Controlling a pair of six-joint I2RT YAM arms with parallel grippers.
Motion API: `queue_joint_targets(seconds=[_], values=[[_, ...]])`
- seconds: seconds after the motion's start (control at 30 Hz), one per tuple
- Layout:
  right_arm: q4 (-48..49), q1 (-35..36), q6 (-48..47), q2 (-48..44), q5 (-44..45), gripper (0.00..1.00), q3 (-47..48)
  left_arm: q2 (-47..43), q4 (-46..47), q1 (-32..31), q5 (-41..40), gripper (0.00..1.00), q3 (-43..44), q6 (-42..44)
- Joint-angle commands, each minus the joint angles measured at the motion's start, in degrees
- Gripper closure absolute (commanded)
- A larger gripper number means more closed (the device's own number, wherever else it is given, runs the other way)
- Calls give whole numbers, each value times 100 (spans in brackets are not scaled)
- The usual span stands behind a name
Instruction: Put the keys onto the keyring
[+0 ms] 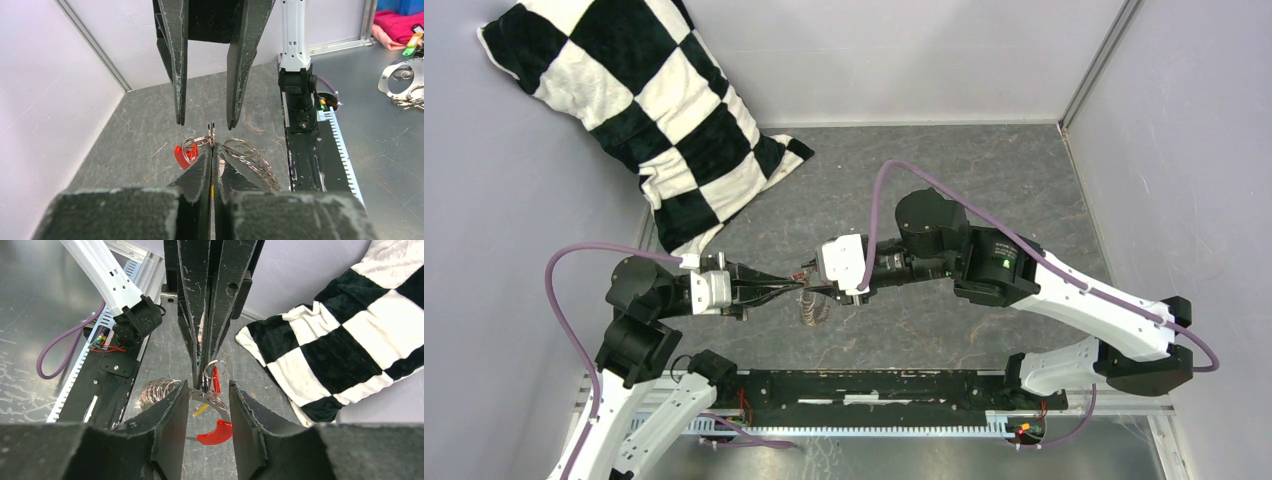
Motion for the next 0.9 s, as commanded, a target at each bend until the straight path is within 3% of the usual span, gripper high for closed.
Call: queue_joint_targets(seconds=[0.0,0.3,0.53,0.67,0.87], values=[[240,-70,153,33,-151,60,-66,-79,285,-2,-110,98,2,-225],[279,-167,250,120,-283,67,-50,-91,286,-3,-83,98,-7,-201],[322,-220,300,144,-336,78,-53,-102,244,-4,-79,98,-7,-150],[442,-238,357,52,-266,72,-121,-105,215,-2,-78,98,-5,-122],[584,-240,384,-27,-242,74,-224,-94,213,-2,-112,98,4,-133]])
